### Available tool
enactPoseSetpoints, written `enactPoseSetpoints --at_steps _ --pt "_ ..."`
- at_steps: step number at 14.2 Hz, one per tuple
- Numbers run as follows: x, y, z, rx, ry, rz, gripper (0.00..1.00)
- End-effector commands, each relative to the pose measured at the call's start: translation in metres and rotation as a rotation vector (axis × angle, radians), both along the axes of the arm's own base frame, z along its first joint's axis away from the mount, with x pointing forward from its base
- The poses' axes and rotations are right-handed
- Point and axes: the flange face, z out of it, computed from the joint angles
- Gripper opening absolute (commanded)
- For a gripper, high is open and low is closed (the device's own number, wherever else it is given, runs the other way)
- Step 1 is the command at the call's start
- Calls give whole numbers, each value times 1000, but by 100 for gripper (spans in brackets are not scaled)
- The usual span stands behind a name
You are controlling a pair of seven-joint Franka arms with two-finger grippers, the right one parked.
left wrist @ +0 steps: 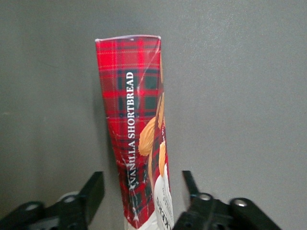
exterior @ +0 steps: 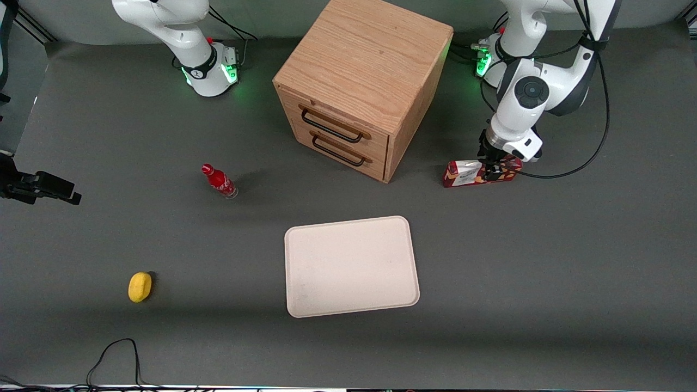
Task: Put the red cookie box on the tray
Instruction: 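Lower the left gripper and close it on the cookie box end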
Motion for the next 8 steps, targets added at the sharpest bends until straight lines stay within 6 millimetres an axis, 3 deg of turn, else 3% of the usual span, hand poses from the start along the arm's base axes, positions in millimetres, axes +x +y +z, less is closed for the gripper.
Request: enactPoseSetpoints --at_steps 1,2,4,8 --pt "-3 1 -1 7 -12 10 15" --pt "-4 1 -1 8 -11 10 6" --pt "-3 1 0 9 -9 7 0" --pt "1 2 8 11 -10 11 0"
